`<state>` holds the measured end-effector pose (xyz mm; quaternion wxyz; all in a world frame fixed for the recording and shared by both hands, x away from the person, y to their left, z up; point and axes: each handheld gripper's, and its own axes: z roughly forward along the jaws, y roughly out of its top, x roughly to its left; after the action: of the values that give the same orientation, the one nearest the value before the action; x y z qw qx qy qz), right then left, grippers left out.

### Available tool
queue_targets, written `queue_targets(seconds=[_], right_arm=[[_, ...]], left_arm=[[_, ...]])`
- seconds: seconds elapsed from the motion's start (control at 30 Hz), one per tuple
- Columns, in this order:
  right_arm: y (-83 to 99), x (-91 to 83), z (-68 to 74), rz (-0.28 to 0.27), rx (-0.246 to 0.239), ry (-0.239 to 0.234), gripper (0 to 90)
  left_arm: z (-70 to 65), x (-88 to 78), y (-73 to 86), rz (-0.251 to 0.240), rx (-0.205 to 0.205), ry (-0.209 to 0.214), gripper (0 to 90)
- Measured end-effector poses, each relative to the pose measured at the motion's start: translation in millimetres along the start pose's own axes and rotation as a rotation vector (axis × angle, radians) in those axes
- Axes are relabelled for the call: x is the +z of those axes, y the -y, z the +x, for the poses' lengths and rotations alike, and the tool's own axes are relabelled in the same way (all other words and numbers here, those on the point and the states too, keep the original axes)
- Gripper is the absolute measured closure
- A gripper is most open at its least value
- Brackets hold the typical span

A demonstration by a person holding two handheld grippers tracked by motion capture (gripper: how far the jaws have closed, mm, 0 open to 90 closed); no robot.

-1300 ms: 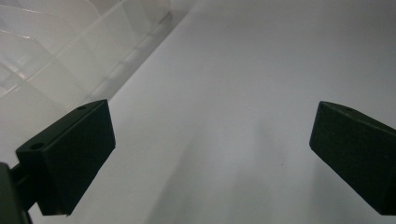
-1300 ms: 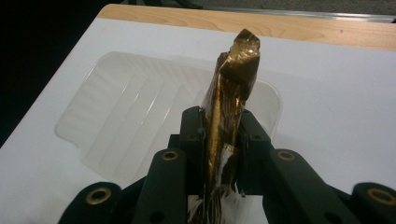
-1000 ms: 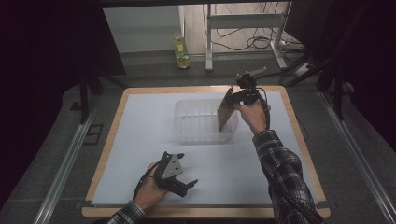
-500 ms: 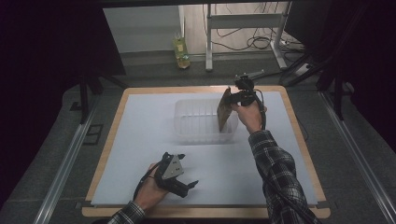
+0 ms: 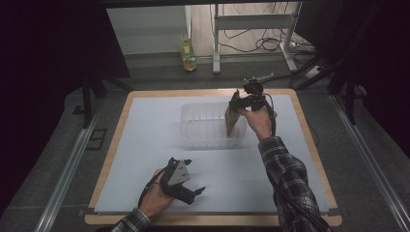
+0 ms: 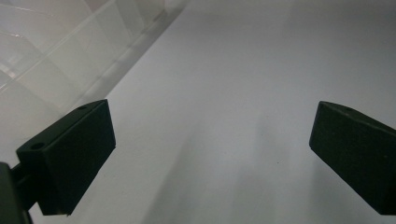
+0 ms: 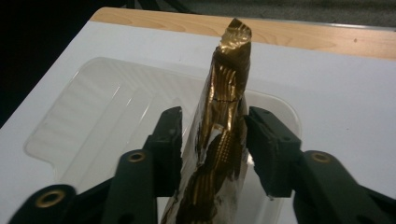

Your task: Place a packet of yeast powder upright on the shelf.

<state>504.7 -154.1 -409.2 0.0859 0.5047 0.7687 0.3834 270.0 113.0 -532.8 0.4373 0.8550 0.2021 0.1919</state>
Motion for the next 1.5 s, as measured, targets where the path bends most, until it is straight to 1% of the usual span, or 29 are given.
queue_targets(seconds=[0.17, 0.3, 0.4, 0.5, 0.57, 0.67, 0.8, 0.9, 1.1, 1.37, 1.5], right_arm=[[1.6, -3.2, 0.5, -0.008, -0.026, -0.001, 44.8], [3.6, -6.0, 1.7, -0.018, -0.05, 0.037, 38.8], [5.3, -8.2, 3.2, -0.018, -0.06, 0.044, 34.7], [6.9, -10.5, 4.5, -0.029, -0.084, 0.044, 31.0], [7.6, -12.0, 5.1, -0.033, -0.095, 0.035, 28.2], [8.9, -13.4, 6.8, -0.027, -0.105, 0.055, 20.8], [10.5, -18.4, 9.2, -0.048, -0.131, 0.099, 15.3], [11.6, -21.8, 10.6, -0.049, -0.142, 0.08, 16.0], [16.4, -27.3, 16.7, -0.051, -0.2, 0.044, 16.2], [23.1, -35.3, 27.5, -0.076, -0.265, 0.023, 13.9], [26.0, -38.6, 29.8, -0.082, -0.273, 0.014, 13.2]], left_arm=[[-0.6, 0.9, 0.0, 0.002, 0.003, 0.003, 0.3], [-1.4, 1.6, 0.0, 0.004, 0.008, 0.005, 0.3], [-1.7, 1.7, 0.2, 0.005, 0.015, 0.004, 0.3], [-1.5, 1.6, 0.2, 0.007, 0.023, 0.004, 0.3], [-1.8, 1.6, 0.1, 0.009, 0.026, 0.005, 0.3], [-2.1, 1.8, 0.1, 0.009, 0.028, 0.009, 0.3], [-1.8, 1.5, 0.1, 0.002, 0.027, 0.011, 0.3], [-1.1, 0.9, 0.2, -0.002, 0.02, 0.01, 0.3], [-1.1, 1.0, 0.3, 0.002, 0.021, 0.008, 0.3], [-1.6, 1.4, 0.2, 0.001, 0.023, 0.012, 0.3], [-1.8, 1.6, 0.3, 0.002, 0.025, 0.013, 0.4]])
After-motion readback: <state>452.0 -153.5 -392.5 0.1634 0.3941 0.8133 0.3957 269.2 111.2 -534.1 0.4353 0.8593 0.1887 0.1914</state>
